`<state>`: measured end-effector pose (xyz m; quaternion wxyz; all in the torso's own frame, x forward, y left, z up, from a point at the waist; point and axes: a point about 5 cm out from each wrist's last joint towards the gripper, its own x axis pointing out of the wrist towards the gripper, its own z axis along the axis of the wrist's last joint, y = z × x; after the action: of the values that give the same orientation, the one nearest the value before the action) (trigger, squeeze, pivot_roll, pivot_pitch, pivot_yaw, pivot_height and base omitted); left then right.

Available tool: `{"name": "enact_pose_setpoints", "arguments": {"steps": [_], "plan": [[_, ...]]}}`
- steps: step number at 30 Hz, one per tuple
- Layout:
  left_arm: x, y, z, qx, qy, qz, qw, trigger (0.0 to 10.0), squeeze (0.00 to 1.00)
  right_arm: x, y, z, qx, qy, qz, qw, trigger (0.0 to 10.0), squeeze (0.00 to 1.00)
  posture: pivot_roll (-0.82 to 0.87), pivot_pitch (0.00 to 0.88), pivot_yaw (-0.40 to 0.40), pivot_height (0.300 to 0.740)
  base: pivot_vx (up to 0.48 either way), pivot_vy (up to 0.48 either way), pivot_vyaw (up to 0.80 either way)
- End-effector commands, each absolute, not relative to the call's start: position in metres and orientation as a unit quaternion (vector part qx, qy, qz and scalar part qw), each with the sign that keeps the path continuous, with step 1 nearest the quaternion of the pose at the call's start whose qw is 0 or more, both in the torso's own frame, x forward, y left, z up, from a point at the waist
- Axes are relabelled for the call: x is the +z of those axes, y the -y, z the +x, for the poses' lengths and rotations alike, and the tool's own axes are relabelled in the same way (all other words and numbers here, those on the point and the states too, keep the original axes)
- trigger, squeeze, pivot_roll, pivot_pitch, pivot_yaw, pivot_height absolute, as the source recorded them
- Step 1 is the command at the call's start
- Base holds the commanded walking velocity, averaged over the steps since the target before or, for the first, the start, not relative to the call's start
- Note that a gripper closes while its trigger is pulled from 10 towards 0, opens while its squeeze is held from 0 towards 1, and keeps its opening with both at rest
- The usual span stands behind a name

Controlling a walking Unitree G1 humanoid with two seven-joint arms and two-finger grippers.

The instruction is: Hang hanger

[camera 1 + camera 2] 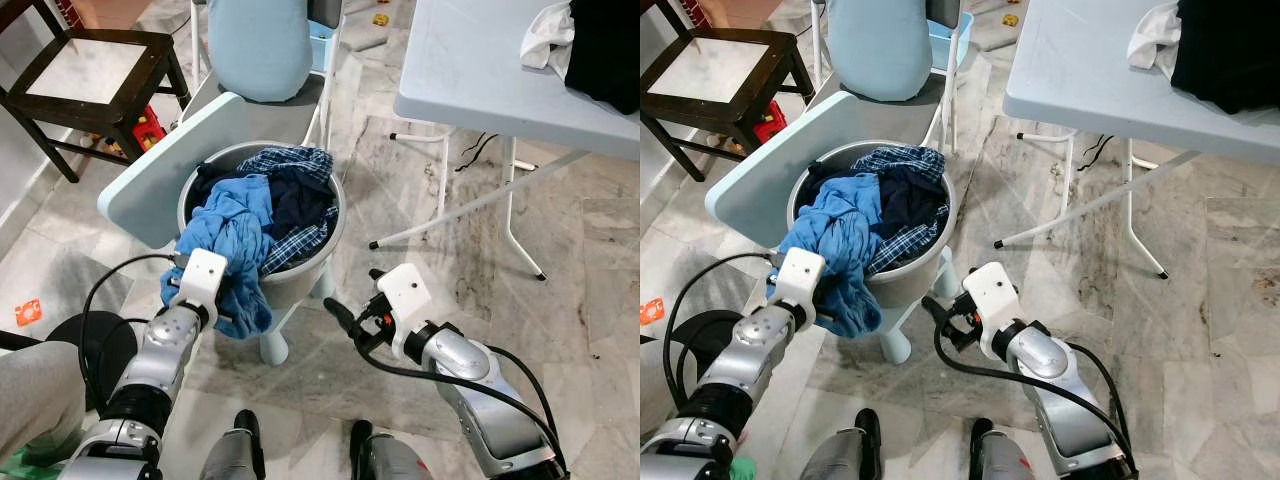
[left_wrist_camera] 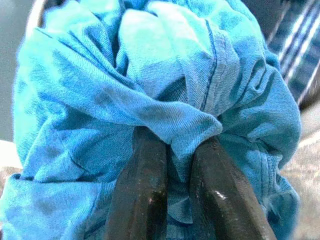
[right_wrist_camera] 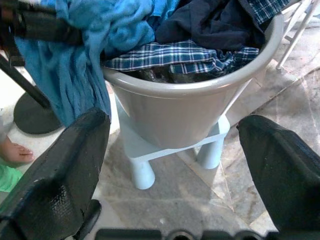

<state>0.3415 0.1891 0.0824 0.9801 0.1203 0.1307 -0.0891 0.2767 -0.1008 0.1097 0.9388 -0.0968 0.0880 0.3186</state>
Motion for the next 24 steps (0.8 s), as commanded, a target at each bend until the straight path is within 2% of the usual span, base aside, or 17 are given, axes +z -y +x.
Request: {"name": "enact_pose_setpoints", "arguments": {"steps": [1, 6, 10, 14, 16, 21, 24], "plan": [[0.084, -0.19, 0.338, -0.094, -0.131, 0.109, 0.981, 0.0, 0.0, 0.105, 0.101, 0.271, 0.328, -0.097, -0.103, 0.934, 10.0, 0.0, -0.05, 0.301, -0.034, 0.74, 0.0, 0.0, 0.0], [0.084, -0.185, 0.325, -0.105, -0.133, 0.086, 0.982, 0.0, 0.0, 0.102, 0.099, 0.266, 0.345, -0.1, -0.112, 0.927, 10.0, 0.0, -0.05, 0.301, -0.034, 0.74, 0.0, 0.0, 0.0], [0.102, -0.188, 0.326, -0.076, -0.088, 0.07, 0.991, 0.0, 0.0, 0.102, 0.098, 0.267, 0.349, -0.099, -0.122, 0.924, 10.0, 0.0, -0.04, 0.303, -0.036, 0.74, 0.0, 0.0, 0.0], [0.144, -0.205, 0.347, -0.017, 0.005, 0.04, 0.999, 0.0, 0.0, 0.103, 0.097, 0.271, 0.348, -0.095, -0.122, 0.925, 10.0, 0.0, -0.03, 0.301, -0.044, 0.74, 0.0, 0.0, 0.0], [0.144, -0.205, 0.347, -0.017, 0.005, 0.04, 0.999, 0.0, 0.0, 0.103, 0.097, 0.271, 0.348, -0.095, -0.122, 0.925, 10.0, 0.0, -0.03, 0.301, -0.044, 0.74, 0.0, 0.0, 0.0], [0.18, -0.201, 0.387, 0.014, 0.036, 0.047, 0.998, 0.0, 0.0, 0.107, 0.086, 0.273, 0.358, -0.073, -0.135, 0.921, 10.0, 0.0, -0.03, 0.288, -0.049, 0.74, 0.0, 0.0, 0.0], [0.188, -0.197, 0.393, 0.016, 0.044, 0.042, 0.998, 0.0, 0.0, 0.109, 0.086, 0.273, 0.354, -0.068, -0.135, 0.923, 10.0, 0.0, -0.04, 0.284, -0.04, 0.74, 0.0, 0.0, 0.0]]}}
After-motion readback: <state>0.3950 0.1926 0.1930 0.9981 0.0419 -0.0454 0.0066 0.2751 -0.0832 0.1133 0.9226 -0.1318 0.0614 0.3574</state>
